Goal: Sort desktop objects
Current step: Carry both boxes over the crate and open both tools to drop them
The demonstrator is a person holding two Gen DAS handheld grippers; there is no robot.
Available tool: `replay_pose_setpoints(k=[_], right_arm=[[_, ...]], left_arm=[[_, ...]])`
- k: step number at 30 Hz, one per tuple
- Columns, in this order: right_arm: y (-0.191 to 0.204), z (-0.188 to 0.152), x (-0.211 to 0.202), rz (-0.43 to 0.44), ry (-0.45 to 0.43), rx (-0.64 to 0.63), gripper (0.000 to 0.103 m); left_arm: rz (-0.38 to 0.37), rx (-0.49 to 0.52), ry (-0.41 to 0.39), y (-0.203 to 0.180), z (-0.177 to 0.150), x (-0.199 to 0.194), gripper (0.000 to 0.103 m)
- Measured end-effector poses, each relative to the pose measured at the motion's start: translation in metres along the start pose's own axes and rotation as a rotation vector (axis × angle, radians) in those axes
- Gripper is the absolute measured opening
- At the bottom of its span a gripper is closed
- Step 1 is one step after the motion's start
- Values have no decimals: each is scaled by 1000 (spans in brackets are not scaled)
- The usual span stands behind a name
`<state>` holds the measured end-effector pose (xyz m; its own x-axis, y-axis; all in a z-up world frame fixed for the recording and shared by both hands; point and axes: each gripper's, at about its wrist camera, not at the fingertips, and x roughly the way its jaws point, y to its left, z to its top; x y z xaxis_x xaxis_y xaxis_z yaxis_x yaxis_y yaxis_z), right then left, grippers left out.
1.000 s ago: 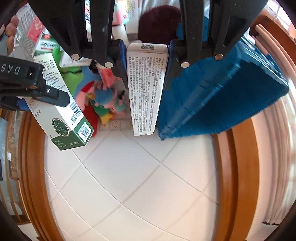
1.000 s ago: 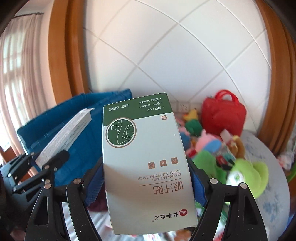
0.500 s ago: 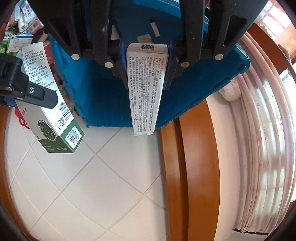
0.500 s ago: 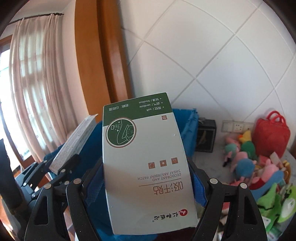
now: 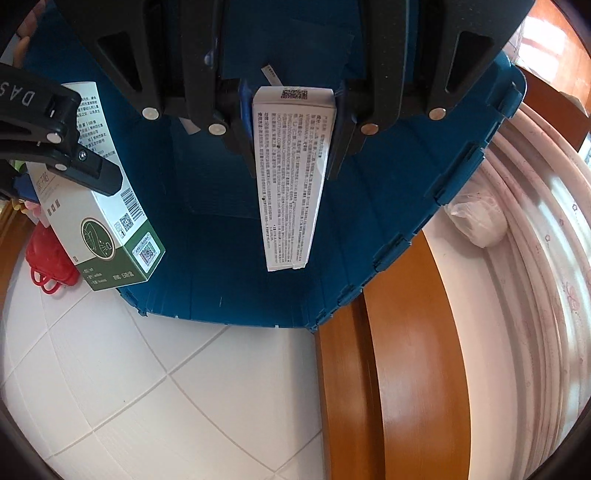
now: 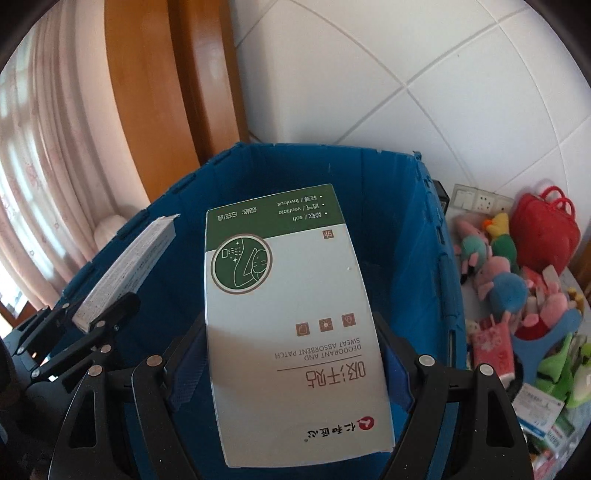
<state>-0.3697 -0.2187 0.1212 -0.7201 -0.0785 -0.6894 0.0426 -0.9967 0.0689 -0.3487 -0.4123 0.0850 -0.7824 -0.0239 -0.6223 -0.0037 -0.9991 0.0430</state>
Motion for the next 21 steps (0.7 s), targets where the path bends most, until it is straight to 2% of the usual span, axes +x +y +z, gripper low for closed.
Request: replay_pose_setpoints(k=[6,10,12,15,17,19,20,21], right_arm=[[0,3,4,-86,-10,-5,81],[-3,8,14,-110,13,-14,81],[-8,11,19,-95,41,3,81],[-7,15,21,-98,64,9,81],[-6,16,22,-122,67,1,81],[-6,15,23,-134,73,0,81],[-7,15,24,-135,74,1,81],[-8,15,24,-135,77,5,81]], left_arm=[[-46,29,15,-7,1,2,32],[-90,29,52,-16,13,7,32],[-94,54,80,-22,20,13,32],[-147,73,146,-31,29,19,32],[-99,101,167,-38,29,22,33],[-100,103,187,-41,28,24,33],[-92,102,185,-41,27,23,35],[-82,102,179,-41,27,21,42]])
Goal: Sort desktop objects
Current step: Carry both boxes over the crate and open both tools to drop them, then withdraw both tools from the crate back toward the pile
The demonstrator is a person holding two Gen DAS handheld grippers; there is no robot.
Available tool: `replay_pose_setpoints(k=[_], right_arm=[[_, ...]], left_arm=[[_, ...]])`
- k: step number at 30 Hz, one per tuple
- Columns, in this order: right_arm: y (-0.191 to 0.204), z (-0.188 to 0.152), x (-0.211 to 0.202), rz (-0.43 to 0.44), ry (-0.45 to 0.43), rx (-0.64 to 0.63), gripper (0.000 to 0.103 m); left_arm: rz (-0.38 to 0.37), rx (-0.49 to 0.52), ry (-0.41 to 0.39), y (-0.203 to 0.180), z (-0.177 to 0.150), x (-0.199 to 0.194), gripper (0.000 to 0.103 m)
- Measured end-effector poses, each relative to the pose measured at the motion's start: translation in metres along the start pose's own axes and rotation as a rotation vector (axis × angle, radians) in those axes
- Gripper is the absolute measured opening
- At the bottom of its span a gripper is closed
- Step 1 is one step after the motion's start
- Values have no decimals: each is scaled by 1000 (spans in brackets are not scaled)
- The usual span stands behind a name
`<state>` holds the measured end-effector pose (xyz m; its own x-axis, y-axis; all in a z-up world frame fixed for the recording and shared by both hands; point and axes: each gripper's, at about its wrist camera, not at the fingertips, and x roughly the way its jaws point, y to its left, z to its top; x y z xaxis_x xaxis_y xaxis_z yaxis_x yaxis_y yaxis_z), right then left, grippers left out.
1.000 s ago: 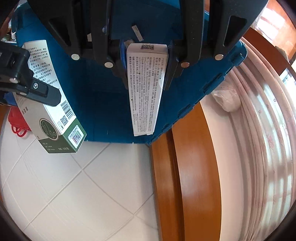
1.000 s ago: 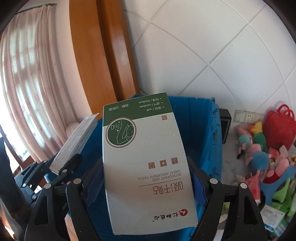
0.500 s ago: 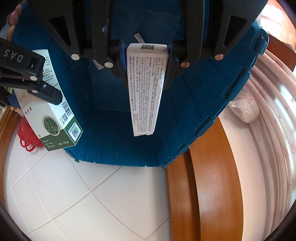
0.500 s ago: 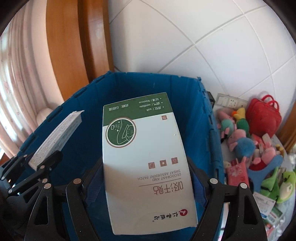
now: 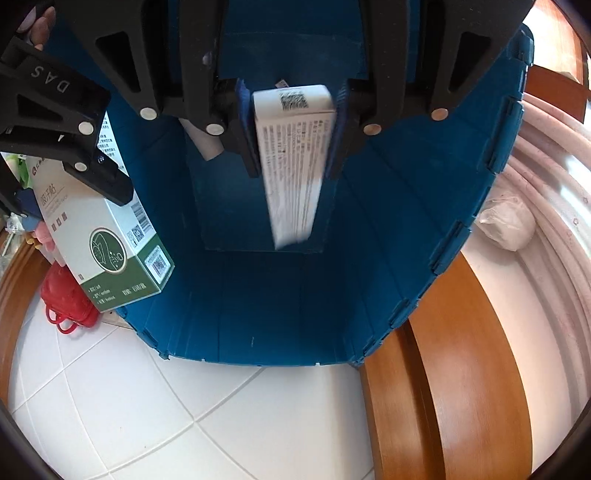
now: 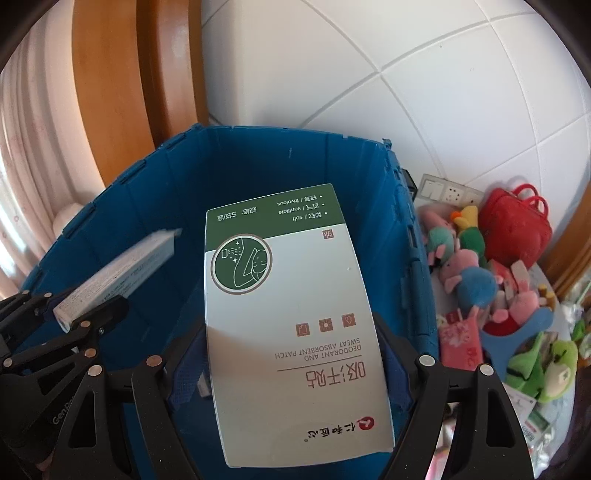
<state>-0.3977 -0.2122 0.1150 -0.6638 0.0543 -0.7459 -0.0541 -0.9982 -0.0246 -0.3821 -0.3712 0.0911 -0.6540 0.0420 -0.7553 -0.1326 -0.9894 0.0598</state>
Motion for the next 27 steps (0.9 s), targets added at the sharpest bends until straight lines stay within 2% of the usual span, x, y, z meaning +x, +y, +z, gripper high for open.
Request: replay_pose_setpoints(k=[3,5,8,13,16,21,24,27], right_arm=[[-1,0,-2,-16,-14,0,81],[-1,0,-6,-26,-28,-7,81],[-1,0,-11,-33,-44,-7,84],[-5,-3,-28,-59,-103,-10,102],[-12,-9,-42,-63,-143,-7,103],[-32,-30,-68,-20,-207,17,103],[-49,-48,-83,4,-241,37,103],[-71,-70,-100,-15,-297,59,103]], left_arm=[[0,-10,-17,4,-1,-3,60],[7,-14,-33,6,-3,-5,64],[9,-16,-42,6,-7,-8,65],[28,-17,-69,9,-9,-12,65],[29,-37,-102,9,-15,-23,65],[14,-95,-220,4,-31,-51,65],[-36,-138,-325,-6,-43,-70,65],[-52,-137,-404,-25,-50,-84,65]])
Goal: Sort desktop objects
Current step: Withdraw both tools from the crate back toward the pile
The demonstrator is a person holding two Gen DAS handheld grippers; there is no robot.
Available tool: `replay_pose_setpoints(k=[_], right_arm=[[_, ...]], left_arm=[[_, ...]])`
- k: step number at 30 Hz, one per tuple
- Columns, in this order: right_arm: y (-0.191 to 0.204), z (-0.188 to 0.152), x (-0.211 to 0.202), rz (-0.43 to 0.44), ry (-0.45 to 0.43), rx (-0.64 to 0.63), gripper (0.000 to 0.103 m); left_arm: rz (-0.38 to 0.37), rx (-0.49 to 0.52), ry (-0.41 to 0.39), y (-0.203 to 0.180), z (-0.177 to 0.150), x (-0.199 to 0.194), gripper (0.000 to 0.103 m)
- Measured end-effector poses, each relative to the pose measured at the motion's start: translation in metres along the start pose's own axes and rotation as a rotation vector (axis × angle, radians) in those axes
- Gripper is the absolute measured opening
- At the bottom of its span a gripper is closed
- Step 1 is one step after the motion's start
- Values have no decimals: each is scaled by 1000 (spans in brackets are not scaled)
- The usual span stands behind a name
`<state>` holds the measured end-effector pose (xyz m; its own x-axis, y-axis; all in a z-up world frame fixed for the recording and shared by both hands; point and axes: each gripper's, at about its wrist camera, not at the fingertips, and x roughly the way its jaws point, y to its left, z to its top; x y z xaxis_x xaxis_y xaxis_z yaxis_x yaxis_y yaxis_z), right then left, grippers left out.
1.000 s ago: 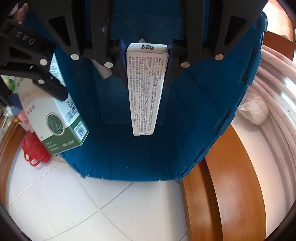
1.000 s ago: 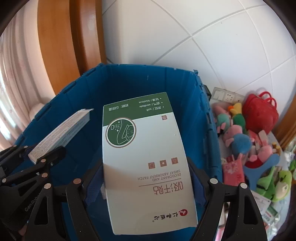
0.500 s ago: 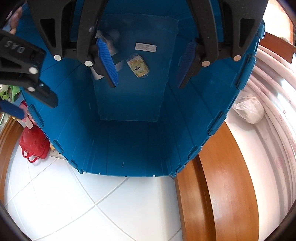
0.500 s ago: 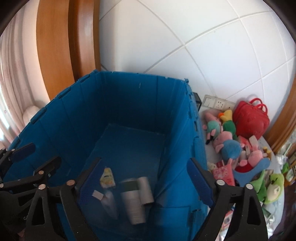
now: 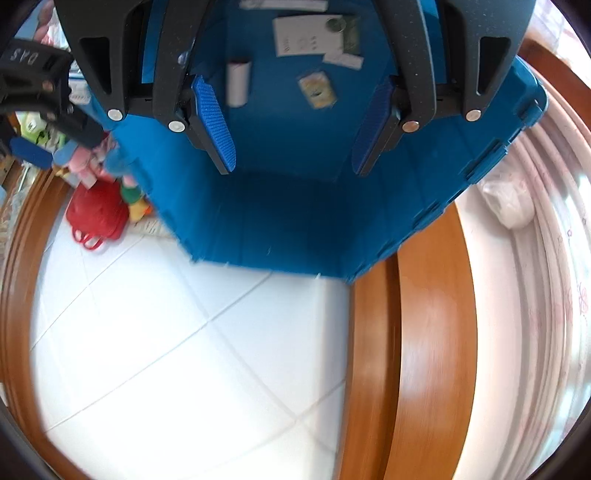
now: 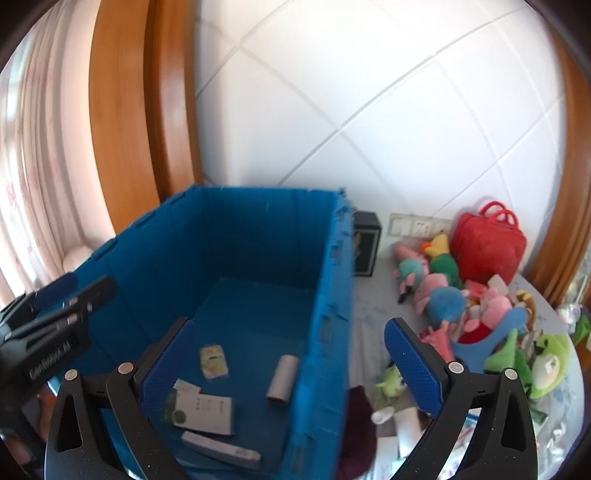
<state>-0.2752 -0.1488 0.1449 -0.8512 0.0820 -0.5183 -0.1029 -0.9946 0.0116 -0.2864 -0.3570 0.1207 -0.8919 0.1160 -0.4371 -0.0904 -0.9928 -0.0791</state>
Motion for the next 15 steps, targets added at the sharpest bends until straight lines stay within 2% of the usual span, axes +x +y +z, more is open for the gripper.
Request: replay_pose_setpoints(k=[3,8,15], right_arm=[[-31,-14,-17,-34,-13,32,103],[-96,-37,-40,-131,-15,106,103],[-200,-74,-69,-260,7,175,103]], left_arm=[[-81,18,-36,-25,-3,-13,65],[-148,81,-104,-80,-6,-35,65],[-266,126,-92,-164,-23,-50,65]])
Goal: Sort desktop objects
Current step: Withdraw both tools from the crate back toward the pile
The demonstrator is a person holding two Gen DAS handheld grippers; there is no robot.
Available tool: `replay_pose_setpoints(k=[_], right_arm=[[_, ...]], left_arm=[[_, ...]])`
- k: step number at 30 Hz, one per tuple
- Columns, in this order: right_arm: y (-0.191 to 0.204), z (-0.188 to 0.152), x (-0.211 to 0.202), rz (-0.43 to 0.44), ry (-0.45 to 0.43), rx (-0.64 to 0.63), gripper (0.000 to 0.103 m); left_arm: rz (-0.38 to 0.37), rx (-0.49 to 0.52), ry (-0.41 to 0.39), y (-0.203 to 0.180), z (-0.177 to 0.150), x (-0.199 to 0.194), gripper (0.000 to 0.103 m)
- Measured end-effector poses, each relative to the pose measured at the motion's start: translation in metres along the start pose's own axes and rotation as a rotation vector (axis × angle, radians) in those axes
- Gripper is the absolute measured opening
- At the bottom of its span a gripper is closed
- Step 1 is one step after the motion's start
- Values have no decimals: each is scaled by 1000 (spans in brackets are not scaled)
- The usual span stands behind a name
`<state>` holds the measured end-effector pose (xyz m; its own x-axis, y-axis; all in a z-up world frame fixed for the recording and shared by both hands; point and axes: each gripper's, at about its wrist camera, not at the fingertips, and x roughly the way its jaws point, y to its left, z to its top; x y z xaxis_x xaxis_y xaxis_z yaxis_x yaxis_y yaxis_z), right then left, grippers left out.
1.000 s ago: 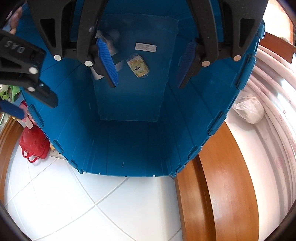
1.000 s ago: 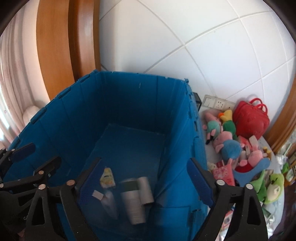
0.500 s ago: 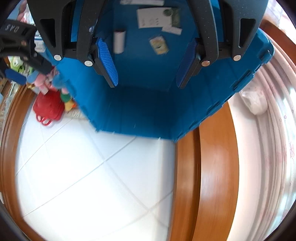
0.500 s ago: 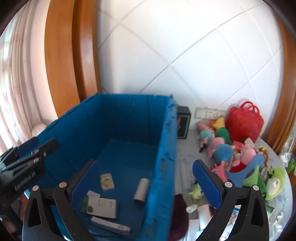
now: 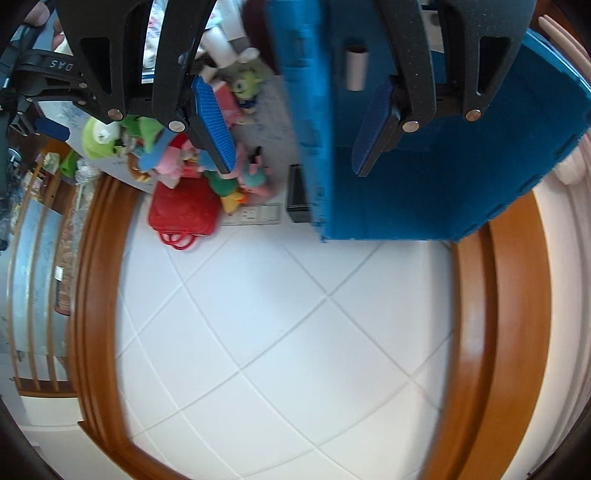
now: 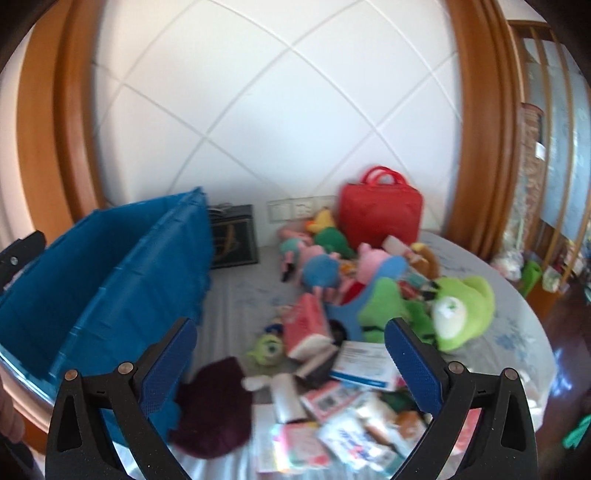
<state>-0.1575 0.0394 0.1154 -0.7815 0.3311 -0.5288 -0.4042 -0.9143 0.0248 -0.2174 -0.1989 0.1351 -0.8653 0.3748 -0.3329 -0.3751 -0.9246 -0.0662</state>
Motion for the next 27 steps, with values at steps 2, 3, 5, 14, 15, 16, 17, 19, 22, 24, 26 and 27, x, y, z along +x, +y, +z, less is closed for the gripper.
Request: replay_pose_setpoints(k=[2,3,5,14,15,16,17,19,22,24,26,27], right_arm=[[-29,-6,4,-32,17,-5,103],[-44,-10,6,-40,31,-5,103],[-73,-18,13,-50,61,-4,103],[-175,-76,59,-74,264,-24,103],[-182,-82,64,-70,287,-25,103],[-189,-91,69,-60,312,-27,103],[-196,-99,74,-46,336,-29,103],[-206,-114,85,-19,379,-31,103],[-216,-133,97,26,428,-33,103],[-217,-144,102,55,449,-37,103],[-214,-152,107,81,468,-50,103],[-210,-158,110,93,482,-70,103]], left_arm=[[-28,7,27,-29,-4,9,65],[-40,12,41,-40,-6,13,65],[-51,22,77,-66,-16,23,67],[-5,39,307,-143,-92,92,68],[7,36,337,-146,-104,98,68],[18,34,367,-151,-117,104,68],[29,31,411,-155,-132,112,68],[39,25,471,-160,-157,121,68],[64,-1,573,-161,-198,135,68],[79,-28,641,-159,-225,144,68],[89,-52,698,-158,-247,151,68],[90,-66,722,-158,-256,154,68]])
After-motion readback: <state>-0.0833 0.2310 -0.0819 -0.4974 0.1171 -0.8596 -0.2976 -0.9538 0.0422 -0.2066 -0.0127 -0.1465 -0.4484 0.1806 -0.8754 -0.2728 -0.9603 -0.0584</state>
